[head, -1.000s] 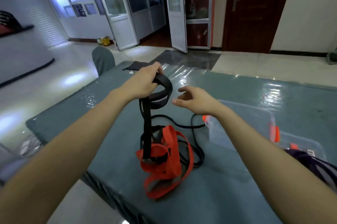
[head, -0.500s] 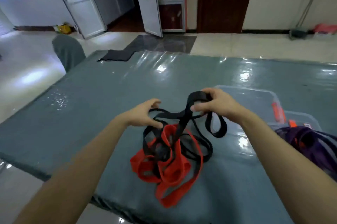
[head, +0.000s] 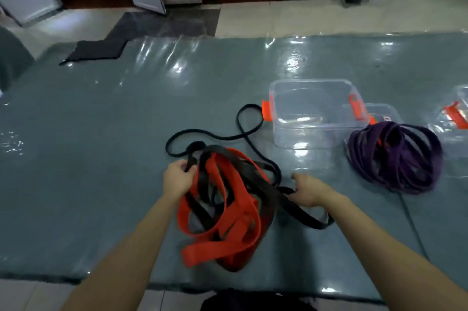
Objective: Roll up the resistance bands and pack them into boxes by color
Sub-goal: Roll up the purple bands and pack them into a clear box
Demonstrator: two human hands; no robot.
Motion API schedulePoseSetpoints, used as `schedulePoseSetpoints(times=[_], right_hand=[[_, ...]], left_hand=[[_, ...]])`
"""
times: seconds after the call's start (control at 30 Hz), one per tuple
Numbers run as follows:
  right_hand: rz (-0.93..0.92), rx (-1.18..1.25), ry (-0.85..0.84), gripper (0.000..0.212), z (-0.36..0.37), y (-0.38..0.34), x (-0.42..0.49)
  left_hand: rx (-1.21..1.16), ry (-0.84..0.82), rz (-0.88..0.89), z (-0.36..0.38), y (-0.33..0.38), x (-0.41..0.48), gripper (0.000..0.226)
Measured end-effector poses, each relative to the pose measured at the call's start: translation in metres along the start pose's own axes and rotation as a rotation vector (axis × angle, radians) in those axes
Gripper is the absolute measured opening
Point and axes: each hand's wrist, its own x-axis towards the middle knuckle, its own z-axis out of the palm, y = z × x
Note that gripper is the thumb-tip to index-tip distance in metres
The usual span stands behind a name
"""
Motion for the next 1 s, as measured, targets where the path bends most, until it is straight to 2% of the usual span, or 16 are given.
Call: schedulePoseSetpoints(times=[0.1, 0.17, 0.27, 0.37, 0.47, 0.57, 0.67, 0.73, 0.77, 0.8, 0.87, 0.93, 1.0], right_hand=[[-0.1, 0.074, 0.15, 0.074, -0.004, -0.031, 0.012], [-0.19, 0.086, 0.19, 0.084, -0.005, -0.058, 0.02], [-0.352, 0.173, 0.169, 0.092, 0.0, -0.088, 0.03], [-0.398, 0.144, 0.12, 0.105, 0.005, -0.102, 0.038], [-0.378, 0.025, 0.049, 0.105, 0.011, -0.105, 0.041], [-0.366, -0.017, 0.08, 0.101, 0.018, -0.104, 0.042], [-0.381, -0.023, 0.032, 0.109, 0.027, -0.106, 0.039], [-0.368, -0.026, 0.05, 0.111, 0.037, -0.107, 0.034], [-0.358, -0.017, 0.061, 0.117, 0.042, -0.109, 0.033], [-0.348, -0.014, 0.07, 0.127, 0.046, -0.11, 0.031], [-0.334, -0.052, 0.081, 0.149, 0.057, -0.11, 0.028], [-0.316, -0.109, 0.094, 0.161, 0.066, -0.109, 0.028], [-0.286, -0.106, 0.116, 0.162, 0.069, -0.108, 0.028]], left_hand=[[0.028, 0.044, 0.168, -0.038, 0.021, 0.003, 0.014], [-0.11, 0.067, 0.221, -0.066, 0.042, 0.004, 0.012], [-0.383, 0.167, 0.32, -0.117, 0.077, 0.0, 0.007], [-0.428, 0.386, 0.412, -0.164, 0.095, -0.009, 0.018], [-0.506, 0.384, 0.421, -0.183, 0.085, -0.026, 0.029], [-0.321, 0.381, 0.274, -0.178, 0.039, -0.041, 0.055], [0.047, 0.297, -0.041, -0.164, -0.029, -0.056, 0.056], [0.274, 0.15, -0.328, -0.147, -0.071, -0.075, 0.101], [0.261, 0.114, -0.45, -0.136, -0.089, -0.084, 0.114], [0.225, 0.102, -0.523, -0.125, -0.104, -0.091, 0.111], [0.106, 0.092, -0.546, -0.103, -0.119, -0.098, 0.085], [-0.11, 0.087, -0.464, -0.081, -0.119, -0.094, 0.062], [-0.167, 0.132, -0.288, -0.066, -0.107, -0.084, 0.025]])
